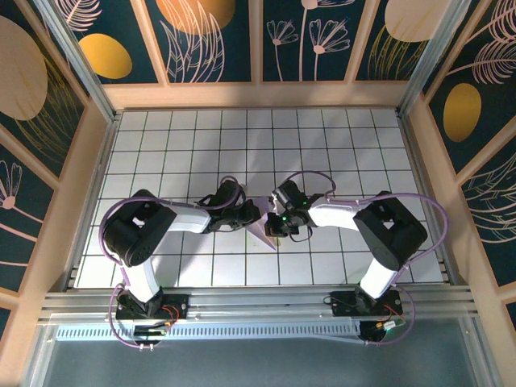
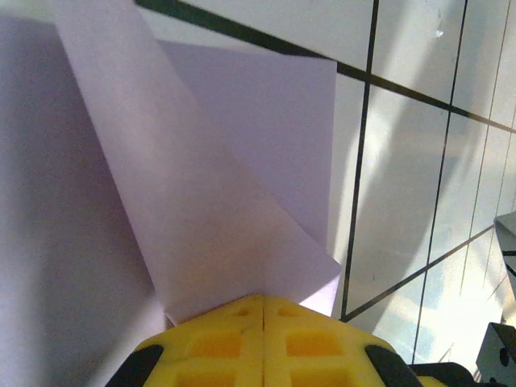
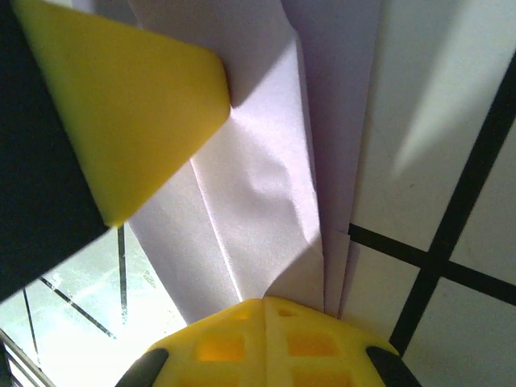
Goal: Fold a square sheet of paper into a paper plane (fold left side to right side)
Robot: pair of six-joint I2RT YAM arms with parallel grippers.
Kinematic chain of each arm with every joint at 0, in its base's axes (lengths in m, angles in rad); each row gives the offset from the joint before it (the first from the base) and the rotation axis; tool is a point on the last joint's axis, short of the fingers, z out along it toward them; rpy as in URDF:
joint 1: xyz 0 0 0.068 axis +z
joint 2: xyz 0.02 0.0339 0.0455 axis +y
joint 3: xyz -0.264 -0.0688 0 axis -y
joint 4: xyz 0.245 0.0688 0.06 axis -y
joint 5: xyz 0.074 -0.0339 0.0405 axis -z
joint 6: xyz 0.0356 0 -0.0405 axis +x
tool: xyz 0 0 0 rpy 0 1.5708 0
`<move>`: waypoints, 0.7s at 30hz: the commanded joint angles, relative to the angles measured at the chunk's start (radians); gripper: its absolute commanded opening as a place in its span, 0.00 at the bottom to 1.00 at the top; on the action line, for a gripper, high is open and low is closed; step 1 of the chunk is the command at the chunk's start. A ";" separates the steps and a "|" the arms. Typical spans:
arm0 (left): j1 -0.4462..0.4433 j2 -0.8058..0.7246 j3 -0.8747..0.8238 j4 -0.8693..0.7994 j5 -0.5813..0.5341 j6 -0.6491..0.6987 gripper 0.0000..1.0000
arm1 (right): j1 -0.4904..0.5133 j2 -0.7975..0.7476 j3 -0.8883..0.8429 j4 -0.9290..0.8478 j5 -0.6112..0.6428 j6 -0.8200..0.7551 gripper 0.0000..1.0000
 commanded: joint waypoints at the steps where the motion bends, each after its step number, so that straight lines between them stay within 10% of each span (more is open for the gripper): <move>1: 0.023 0.019 0.018 -0.016 -0.024 0.024 0.07 | 0.006 0.109 -0.057 -0.164 0.212 -0.031 0.00; 21: 0.169 0.054 0.056 -0.071 -0.018 0.105 0.08 | 0.009 0.119 -0.061 -0.180 0.220 -0.038 0.00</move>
